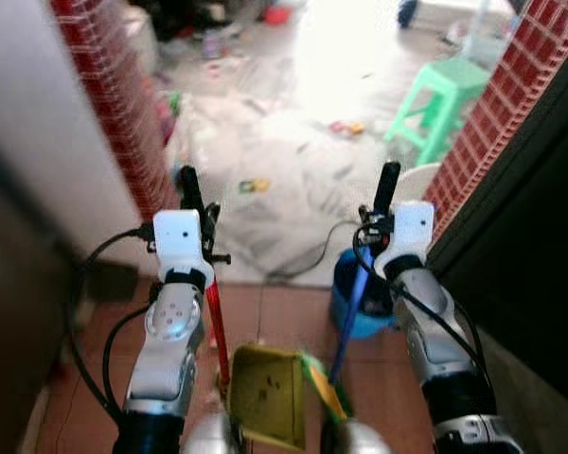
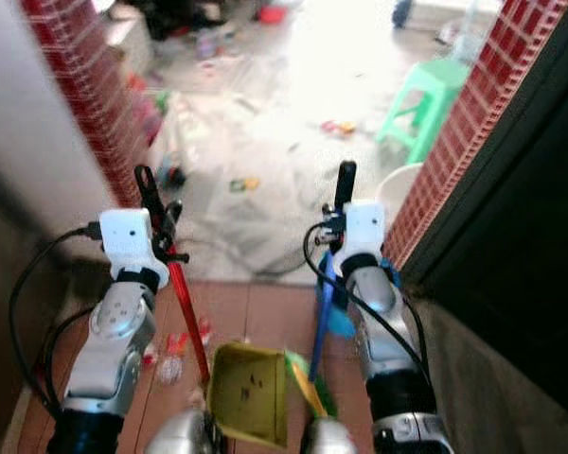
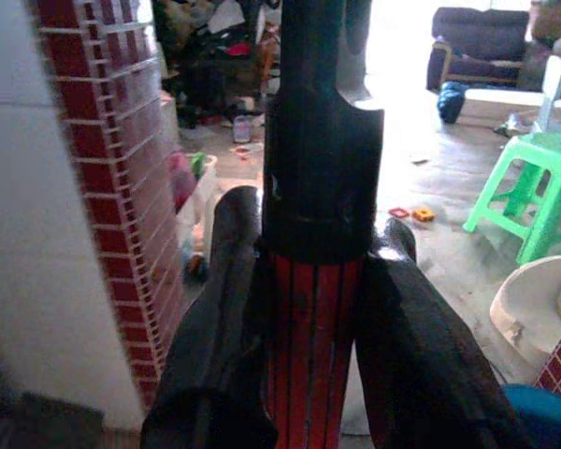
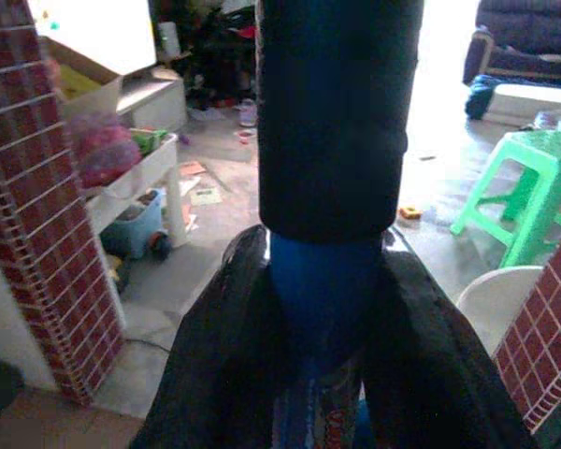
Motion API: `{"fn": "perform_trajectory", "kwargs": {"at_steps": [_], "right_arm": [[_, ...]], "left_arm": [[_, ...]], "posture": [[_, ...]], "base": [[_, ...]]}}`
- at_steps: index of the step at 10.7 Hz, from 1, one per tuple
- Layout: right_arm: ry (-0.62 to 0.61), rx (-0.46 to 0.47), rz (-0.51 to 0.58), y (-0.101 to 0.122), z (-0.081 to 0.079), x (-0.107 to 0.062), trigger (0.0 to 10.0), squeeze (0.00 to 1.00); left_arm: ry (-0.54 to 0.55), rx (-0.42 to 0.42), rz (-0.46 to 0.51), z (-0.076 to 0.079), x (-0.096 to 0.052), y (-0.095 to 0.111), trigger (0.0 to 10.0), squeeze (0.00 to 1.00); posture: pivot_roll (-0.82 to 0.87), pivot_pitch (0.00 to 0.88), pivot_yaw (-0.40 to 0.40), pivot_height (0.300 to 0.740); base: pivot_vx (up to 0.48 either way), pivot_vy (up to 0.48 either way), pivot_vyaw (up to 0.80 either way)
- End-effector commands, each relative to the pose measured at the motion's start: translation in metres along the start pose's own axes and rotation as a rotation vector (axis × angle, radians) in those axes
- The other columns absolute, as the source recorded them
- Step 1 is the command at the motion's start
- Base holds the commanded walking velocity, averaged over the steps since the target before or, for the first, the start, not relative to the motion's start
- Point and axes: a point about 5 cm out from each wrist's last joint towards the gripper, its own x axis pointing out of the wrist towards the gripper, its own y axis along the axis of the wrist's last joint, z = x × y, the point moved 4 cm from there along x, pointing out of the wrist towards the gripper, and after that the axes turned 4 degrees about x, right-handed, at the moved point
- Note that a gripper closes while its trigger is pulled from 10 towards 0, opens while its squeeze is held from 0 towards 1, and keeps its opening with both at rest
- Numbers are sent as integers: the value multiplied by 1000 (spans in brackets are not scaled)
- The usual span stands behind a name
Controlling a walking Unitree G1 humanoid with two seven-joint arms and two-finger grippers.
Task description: Sweep floor
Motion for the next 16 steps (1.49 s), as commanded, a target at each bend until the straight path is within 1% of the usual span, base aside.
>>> {"fn": "perform_trajectory", "kwargs": {"at_steps": [1,4,5,6,7,8,9,10,11,12,14,15,16], "right_arm": [[0,-11,-16,-4,1,0,10000,0],[-6,-16,-14,-4,4,-1,10000,0],[-6,-20,-15,-5,4,-2,10000,0],[-20,-41,-5,-1,6,0,10000,0],[-74,-80,25,8,15,3,10000,0],[-146,-110,48,19,33,7,10000,0],[-168,-117,49,23,42,8,10000,0],[-184,-116,42,22,46,9,10000,0],[-198,-105,37,21,47,10,10000,0],[-202,-101,38,21,46,11,10000,0],[-204,-102,38,21,46,11,10000,0],[-211,-76,43,20,43,10,10000,0],[-219,-55,43,19,41,9,10000,0]], "left_arm": [[-9,-8,58,3,4,17,10000,0],[-9,-8,56,3,4,17,10000,0],[2,-25,40,2,4,16,10000,0],[1,-12,49,0,5,19,10000,0],[-4,8,39,-5,4,16,10000,0],[-31,39,-5,-13,1,6,10000,0],[-50,43,-36,-16,0,1,10000,0],[-95,68,-43,-14,-1,-1,10000,0],[-136,102,-49,-10,-2,-3,10000,0],[-159,102,-48,-9,-2,-3,10000,0],[-166,102,-52,-9,-2,-3,10000,0],[-187,109,-6,-6,-1,4,10000,0],[-155,73,26,-10,3,11,10000,0]], "posture": [[-25,0,0,740],[-30,0,-1,740],[-30,0,-3,740],[-29,0,-6,740],[-27,0,-9,740],[-24,2,-15,740],[-17,12,-20,740],[-7,21,-21,740],[-3,24,-18,740],[-1,25,-14,740],[-1,25,-14,740],[1,45,20,740],[3,51,15,740]], "base": [[-307,0,0],[-281,0,0],[0,0,0],[0,0,0],[0,0,0],[0,0,0],[0,0,0],[0,0,0],[0,0,0],[0,356,0],[0,356,0],[0,480,-425],[0,480,-419]]}}
